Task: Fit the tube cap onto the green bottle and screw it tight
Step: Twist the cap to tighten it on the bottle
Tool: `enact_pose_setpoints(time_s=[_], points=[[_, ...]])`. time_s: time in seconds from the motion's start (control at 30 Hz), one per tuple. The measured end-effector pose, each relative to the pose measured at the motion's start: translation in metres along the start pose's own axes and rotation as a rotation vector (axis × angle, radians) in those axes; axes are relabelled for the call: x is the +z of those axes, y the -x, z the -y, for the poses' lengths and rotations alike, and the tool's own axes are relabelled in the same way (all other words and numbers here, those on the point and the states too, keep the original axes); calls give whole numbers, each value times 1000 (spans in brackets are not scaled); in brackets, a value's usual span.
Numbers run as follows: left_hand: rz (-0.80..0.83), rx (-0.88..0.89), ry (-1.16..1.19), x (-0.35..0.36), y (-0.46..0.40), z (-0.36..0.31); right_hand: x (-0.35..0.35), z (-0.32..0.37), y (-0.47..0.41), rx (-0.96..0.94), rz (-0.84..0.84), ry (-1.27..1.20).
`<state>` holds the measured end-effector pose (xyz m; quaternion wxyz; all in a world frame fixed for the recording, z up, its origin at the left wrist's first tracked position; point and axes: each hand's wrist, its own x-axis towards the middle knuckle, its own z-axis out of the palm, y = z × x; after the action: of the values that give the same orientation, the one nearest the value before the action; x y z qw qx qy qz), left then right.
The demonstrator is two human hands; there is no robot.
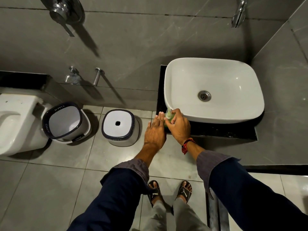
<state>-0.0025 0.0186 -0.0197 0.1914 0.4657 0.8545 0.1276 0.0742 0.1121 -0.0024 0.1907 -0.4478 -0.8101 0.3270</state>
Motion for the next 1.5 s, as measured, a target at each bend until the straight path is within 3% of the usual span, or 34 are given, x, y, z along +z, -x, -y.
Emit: enact_pose_setpoints(time_s=[0.2, 0.43, 0.63, 0.93, 1.2, 1.5], points=[[4, 3, 8, 0, 1, -1, 1, -4, 5, -37, 10, 28], [-5, 4, -3, 0, 2, -1, -2, -2, -2, 77, -20, 64], [-13, 0, 4, 0, 2, -2, -6, -6, 12, -44, -17, 39], [-68, -16, 31, 6, 10, -4, -3, -2, 12, -10, -48, -100], [-44, -18, 52, 10, 15, -4, -4, -10, 17, -177, 25, 25], [-34, 6, 5, 6, 14, -2, 0, -4, 11, -43, -41, -56]])
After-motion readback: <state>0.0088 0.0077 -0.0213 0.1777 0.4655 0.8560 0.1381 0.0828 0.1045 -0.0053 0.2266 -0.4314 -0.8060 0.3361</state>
